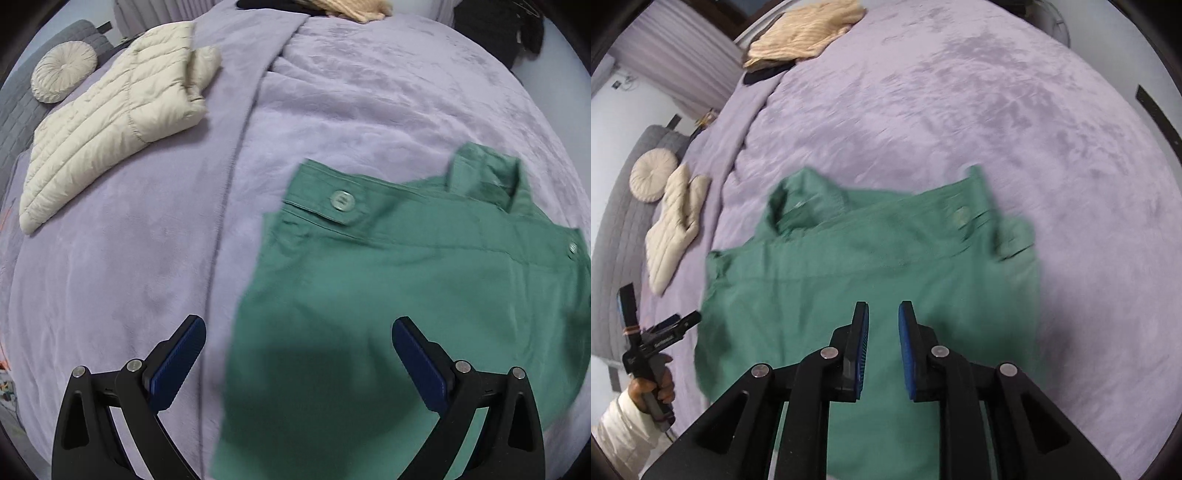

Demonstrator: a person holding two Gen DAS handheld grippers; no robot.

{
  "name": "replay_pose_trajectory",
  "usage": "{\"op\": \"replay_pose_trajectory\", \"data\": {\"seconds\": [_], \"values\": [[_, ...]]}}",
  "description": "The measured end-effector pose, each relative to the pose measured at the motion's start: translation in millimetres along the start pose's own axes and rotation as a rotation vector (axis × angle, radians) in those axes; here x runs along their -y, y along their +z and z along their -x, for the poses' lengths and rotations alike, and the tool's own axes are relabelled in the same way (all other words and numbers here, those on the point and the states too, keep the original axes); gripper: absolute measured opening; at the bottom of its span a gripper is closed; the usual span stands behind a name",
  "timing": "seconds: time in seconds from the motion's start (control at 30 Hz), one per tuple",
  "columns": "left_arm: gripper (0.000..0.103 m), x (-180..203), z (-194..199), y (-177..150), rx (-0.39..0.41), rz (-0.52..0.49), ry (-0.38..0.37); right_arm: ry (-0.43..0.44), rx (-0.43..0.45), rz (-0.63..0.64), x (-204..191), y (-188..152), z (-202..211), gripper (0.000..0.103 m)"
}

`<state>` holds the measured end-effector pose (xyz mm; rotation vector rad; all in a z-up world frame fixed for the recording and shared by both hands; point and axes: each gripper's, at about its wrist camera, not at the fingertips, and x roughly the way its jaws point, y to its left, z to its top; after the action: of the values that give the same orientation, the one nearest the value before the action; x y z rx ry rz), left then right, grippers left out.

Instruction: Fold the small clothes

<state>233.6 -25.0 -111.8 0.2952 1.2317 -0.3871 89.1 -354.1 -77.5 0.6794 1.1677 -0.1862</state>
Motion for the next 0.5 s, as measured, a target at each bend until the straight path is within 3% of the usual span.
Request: {"op": "replay_pose_trajectory", "data": {"seconds": [0.13, 0.2, 0.27, 0.37, 0.5], "values": [[0.102, 50, 11, -22, -0.026, -0.07, -0.141, 0.103, -0.102, 0.037, -43, -47, -30, 0.02], [0.102, 71, 9, -37, -0.042, -0.087, -0.164, 0.117, -0.145, 0.063, -59, -68, -46, 0.02], [0.102, 83, -4, -50, -0.073, -0.101, -0.155, 0.101, -0.181, 0.067, -64, -85, -63, 0.02], [0.102, 80, -27, -74, -0.104, -0.136, -0.051, 0.034, -0.194, 0.053, -46, -94, -73, 0.016], [0.102, 44, -30, -87, -0.099, -0.1, -0.055, -0.079, -0.159, 0.07, -8, -94, -54, 0.012]]}}
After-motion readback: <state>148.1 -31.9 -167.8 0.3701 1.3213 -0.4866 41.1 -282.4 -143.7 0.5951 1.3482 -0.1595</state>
